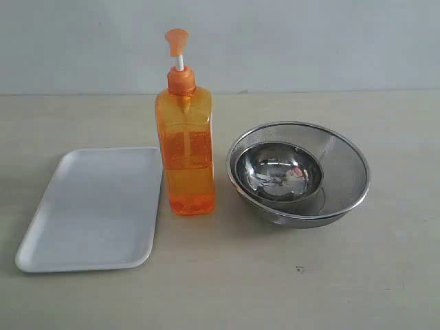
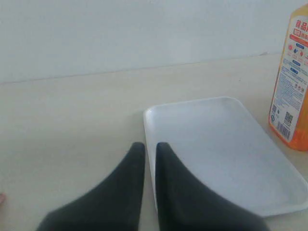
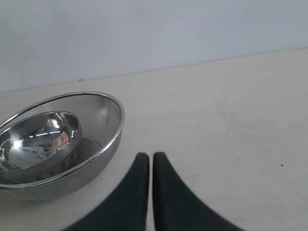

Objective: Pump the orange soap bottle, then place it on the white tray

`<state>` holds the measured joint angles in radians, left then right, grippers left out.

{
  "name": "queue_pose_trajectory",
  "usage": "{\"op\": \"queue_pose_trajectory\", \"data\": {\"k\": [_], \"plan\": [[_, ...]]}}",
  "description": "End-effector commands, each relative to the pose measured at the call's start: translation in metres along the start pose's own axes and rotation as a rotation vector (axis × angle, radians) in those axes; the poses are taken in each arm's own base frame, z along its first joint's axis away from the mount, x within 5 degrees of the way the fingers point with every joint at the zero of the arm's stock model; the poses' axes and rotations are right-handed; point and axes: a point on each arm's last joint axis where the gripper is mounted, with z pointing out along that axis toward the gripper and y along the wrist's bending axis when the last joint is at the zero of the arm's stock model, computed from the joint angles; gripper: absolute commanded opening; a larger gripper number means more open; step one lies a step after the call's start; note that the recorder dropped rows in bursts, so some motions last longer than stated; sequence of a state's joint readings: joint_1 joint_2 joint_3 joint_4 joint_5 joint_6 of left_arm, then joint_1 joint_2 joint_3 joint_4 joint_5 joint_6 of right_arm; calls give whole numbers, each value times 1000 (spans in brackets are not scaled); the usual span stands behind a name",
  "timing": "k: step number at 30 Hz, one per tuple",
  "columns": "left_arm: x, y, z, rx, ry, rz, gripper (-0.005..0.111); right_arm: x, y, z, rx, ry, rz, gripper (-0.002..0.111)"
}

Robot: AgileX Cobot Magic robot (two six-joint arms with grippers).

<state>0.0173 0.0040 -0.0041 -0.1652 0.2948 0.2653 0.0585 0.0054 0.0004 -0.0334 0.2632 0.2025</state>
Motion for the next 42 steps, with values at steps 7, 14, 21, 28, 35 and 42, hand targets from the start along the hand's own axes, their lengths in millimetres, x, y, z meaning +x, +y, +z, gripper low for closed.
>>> {"op": "queue_pose_trajectory", "data": {"k": [7, 14, 21, 28, 35, 42], "plan": [[1, 0, 0, -3, 1, -1, 7, -3, 1, 0, -8, -31, -1, 0], [1, 0, 0, -3, 1, -1, 7, -3, 1, 0, -8, -31, -1, 0], [1, 0, 0, -3, 1, -1, 7, -3, 1, 0, -8, -31, -1, 0], [1, 0, 0, -3, 1, -1, 7, -3, 1, 0, -8, -31, -1, 0], [1, 0, 0, -4, 2, 3, 7, -3, 1, 0, -8, -31, -1, 0], [-8, 1, 0, -9, -100, -86, 7, -3, 1, 0, -8, -31, -1, 0]]}}
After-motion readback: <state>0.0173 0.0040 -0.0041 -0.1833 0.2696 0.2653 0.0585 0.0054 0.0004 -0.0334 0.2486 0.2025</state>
